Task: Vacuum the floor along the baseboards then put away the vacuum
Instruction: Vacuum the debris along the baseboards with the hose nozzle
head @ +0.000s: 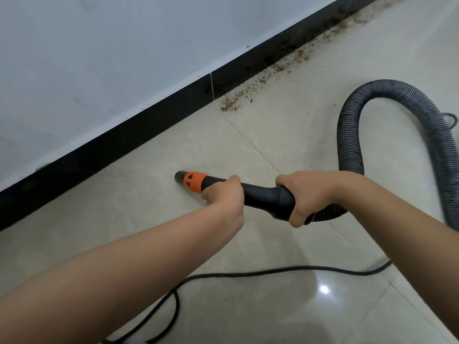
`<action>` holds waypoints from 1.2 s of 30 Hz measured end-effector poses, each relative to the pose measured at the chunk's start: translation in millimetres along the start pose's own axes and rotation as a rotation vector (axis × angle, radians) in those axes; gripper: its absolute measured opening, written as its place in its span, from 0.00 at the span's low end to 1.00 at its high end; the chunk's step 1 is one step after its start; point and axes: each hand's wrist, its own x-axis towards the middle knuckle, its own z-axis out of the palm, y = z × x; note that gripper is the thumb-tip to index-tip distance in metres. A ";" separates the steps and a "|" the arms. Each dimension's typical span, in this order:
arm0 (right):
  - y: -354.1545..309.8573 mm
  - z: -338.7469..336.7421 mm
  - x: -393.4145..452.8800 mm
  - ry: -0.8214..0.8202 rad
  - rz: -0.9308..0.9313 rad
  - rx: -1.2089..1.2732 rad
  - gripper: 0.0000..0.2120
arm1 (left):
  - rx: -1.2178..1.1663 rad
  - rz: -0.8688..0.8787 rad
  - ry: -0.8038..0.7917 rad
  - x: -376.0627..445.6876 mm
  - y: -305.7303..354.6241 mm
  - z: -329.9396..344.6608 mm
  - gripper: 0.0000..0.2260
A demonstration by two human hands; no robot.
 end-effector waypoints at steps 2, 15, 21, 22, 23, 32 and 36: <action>2.9 -5.5 -3.9 -0.033 0.018 0.017 0.18 | -0.018 -0.008 0.005 -1.3 0.2 5.6 0.29; 20.2 -19.0 -18.2 0.008 0.060 0.209 0.22 | -0.032 0.043 -0.099 -21.1 21.5 40.8 0.23; 38.9 -19.4 -36.1 -0.034 0.132 0.340 0.26 | -0.011 -0.019 -0.188 -39.9 21.4 60.8 0.21; 39.6 -16.8 -33.7 -0.019 0.134 0.331 0.24 | 0.013 -0.008 -0.189 -38.0 21.7 62.7 0.22; 38.7 -14.7 -30.6 -0.003 0.136 0.315 0.22 | 0.023 0.011 -0.187 -33.4 21.9 63.9 0.23; 2.6 -15.4 12.0 -0.050 0.054 0.257 0.19 | 0.042 0.094 0.020 -2.9 36.5 25.9 0.23; -15.3 -25.1 19.5 -0.146 0.011 0.240 0.19 | 0.046 0.069 0.060 0.1 40.6 -0.6 0.23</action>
